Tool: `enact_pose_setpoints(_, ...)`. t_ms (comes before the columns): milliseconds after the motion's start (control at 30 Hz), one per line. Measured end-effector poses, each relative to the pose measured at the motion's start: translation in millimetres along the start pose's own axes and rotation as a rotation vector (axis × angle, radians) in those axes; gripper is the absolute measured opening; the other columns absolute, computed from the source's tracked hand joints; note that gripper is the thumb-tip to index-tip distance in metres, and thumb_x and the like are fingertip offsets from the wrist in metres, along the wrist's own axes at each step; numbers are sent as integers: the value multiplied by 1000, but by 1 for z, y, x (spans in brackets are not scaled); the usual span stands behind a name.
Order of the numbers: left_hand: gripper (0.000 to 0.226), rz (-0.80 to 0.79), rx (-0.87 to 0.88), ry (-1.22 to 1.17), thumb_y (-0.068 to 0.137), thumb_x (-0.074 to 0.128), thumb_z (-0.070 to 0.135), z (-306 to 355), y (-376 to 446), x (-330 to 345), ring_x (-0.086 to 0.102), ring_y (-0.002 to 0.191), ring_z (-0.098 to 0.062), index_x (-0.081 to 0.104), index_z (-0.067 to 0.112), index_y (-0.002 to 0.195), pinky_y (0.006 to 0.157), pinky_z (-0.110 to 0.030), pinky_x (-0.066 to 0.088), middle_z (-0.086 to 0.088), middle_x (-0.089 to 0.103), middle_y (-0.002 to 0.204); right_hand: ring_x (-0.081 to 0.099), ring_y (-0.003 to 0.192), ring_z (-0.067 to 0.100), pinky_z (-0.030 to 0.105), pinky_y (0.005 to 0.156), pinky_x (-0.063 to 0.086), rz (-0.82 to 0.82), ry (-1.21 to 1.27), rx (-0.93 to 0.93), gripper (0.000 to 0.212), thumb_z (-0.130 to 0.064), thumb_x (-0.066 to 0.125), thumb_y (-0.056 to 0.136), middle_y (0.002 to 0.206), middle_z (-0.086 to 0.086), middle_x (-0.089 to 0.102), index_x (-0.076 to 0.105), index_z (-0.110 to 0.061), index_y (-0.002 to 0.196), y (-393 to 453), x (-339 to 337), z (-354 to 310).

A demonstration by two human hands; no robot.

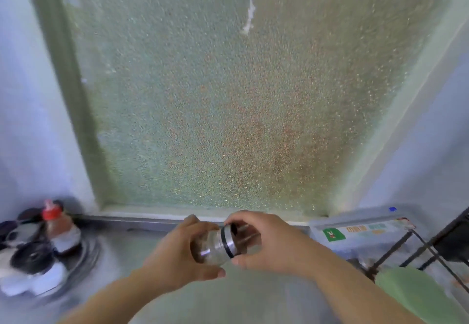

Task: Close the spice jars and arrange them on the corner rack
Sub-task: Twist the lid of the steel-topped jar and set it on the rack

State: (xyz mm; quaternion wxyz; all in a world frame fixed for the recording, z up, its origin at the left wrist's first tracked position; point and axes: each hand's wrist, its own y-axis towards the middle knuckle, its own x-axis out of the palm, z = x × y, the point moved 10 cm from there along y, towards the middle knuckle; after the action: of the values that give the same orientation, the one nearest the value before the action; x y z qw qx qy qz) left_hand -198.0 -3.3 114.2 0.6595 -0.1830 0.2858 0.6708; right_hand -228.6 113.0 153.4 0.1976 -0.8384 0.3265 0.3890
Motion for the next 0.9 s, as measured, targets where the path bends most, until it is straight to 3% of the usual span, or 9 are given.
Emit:
enact_pose_setpoints(100,55,90,-41,79,40,81,47,-7,-26,-63,55,79,-6,55,48,89,63,-10,43,11,50,88,61,94,-3,18,88,50,-28,-65,-106,55,-28,77,67,107,-17,62,53,-39,115,23,13,-63)
enact_pose_setpoints(267,64,221,-76,287,48,81,47,-7,-72,-138,51,73,0,56,42,106,60,-8,36,14,46,88,63,91,-3,14,85,50,-49,-80,-227,56,-29,79,65,101,-17,64,56,-39,115,50,38,-140)
enact_pose_setpoints(367,65,307,-73,414,48,79,50,-9,-97,-169,48,71,-5,55,40,108,62,-21,42,13,44,85,62,83,-8,8,78,48,-48,-110,-238,54,-37,80,63,96,-18,66,58,-40,112,60,50,-169)
enact_pose_setpoints(467,63,363,-42,531,43,74,53,-13,-115,-184,46,66,-6,57,40,103,52,-14,33,15,44,79,62,76,-7,12,71,49,-70,-102,-198,45,-48,77,63,88,-15,68,62,-36,103,66,63,-183)
enact_pose_setpoints(600,64,401,-25,612,39,63,60,-16,-127,-194,54,63,-11,60,36,99,48,-23,44,9,50,74,67,58,4,15,55,45,-139,-40,-136,26,-48,64,77,69,-1,71,57,-23,79,73,85,-194)
enact_pose_setpoints(700,66,421,-29,596,41,59,62,-21,-134,-201,56,65,-13,60,36,101,51,-26,46,9,49,76,72,62,20,29,62,53,-195,107,-67,32,-44,59,85,66,3,67,52,-14,76,75,101,-195)
enact_pose_setpoints(800,67,447,-64,508,42,59,63,-27,-139,-210,56,70,-11,59,39,104,56,-28,50,11,49,82,72,75,28,37,74,55,-177,248,-73,35,-40,66,81,77,7,70,58,-7,89,76,98,-197)
enact_pose_setpoints(900,70,428,-121,358,41,62,63,-32,-139,-215,51,71,-3,56,42,108,64,-24,48,15,44,84,72,76,19,40,79,56,-108,192,-156,36,-48,71,69,83,5,74,64,-22,93,74,81,-206)
